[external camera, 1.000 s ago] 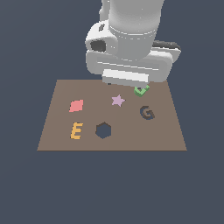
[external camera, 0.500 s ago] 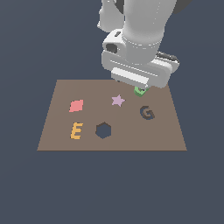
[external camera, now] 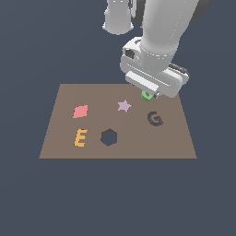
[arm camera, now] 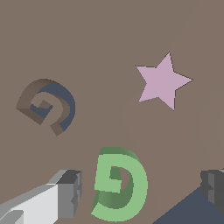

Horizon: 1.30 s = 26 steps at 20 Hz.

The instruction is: Insert a designated object into the corresponding slot on a board.

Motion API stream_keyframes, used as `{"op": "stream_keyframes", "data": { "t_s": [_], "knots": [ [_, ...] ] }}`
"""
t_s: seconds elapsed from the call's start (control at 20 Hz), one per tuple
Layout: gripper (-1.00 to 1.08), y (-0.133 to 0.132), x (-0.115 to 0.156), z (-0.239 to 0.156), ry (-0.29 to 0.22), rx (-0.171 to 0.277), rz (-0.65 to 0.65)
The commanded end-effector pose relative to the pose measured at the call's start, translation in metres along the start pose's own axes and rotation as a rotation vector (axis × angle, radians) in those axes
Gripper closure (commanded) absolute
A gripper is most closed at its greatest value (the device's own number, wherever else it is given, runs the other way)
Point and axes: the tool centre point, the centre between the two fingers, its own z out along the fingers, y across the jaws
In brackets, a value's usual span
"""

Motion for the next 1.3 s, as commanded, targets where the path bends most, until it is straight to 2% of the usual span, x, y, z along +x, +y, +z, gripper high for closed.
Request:
{"op": "stream_keyframes", "data": {
  "t_s": [0.0,0.5,0.9,1.25],
  "knots": [
    [-0.92,-0.003,-0.006,0.006,-0.001,0.000,0.042],
    [-0.92,-0.011,-0.019,0.018,-0.003,-0.002,0.128],
    [-0.92,-0.012,-0.019,0.020,-0.004,-0.002,0.130],
    [-0.92,-0.012,-0.020,0.038,-0.004,-0.002,0.131]
  ]
}}
